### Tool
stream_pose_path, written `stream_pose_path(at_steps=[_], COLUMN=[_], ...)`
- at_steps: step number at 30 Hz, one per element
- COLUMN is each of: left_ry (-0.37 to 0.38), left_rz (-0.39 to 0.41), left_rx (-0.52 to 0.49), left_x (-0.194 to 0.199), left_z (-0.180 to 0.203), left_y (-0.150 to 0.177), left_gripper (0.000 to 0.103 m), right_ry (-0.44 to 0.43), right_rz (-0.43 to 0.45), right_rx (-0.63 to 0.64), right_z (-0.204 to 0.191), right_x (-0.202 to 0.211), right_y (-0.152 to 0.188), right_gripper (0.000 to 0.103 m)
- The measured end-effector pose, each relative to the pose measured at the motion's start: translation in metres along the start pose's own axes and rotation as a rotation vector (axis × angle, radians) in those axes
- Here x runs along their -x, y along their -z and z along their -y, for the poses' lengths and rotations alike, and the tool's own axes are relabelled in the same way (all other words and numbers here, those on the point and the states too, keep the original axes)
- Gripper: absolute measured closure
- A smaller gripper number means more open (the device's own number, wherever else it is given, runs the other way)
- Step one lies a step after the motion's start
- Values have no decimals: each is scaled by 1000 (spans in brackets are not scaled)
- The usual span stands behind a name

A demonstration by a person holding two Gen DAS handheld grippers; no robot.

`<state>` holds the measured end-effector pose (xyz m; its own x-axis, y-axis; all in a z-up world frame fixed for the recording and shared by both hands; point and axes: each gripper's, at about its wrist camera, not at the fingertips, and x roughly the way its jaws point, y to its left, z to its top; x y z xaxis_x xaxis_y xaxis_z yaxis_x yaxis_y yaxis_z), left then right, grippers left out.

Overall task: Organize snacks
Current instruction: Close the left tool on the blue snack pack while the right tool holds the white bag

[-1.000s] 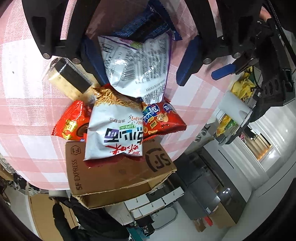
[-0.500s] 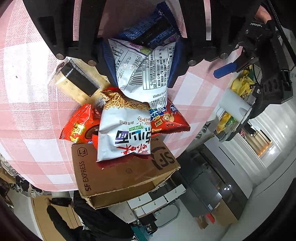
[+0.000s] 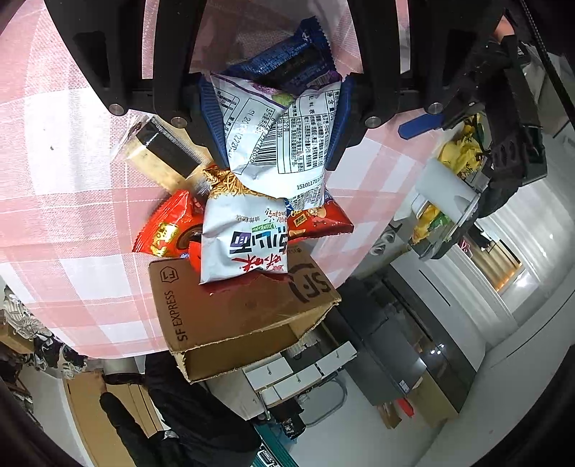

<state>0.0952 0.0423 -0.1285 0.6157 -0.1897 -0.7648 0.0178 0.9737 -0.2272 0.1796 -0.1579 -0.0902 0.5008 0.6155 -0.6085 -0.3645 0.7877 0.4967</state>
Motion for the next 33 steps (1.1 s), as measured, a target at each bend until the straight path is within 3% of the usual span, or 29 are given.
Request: stream_pose_path(at_steps=[15,28,33], left_ry=[71,77,69], left_rz=[-86,-159,-147], left_rx=[-73,-172,-188], left_x=[-18,-48,-52], left_z=[38,81,89], left_y=[6,6,-2], left_gripper=[1,1,1], right_ry=[14,34,42], right_rz=[58,85,93], right_rx=[-47,-104,-104], right_z=[22,46,48], right_x=[44,69,76], right_y=[4,19,23], right_gripper=[51,51,51])
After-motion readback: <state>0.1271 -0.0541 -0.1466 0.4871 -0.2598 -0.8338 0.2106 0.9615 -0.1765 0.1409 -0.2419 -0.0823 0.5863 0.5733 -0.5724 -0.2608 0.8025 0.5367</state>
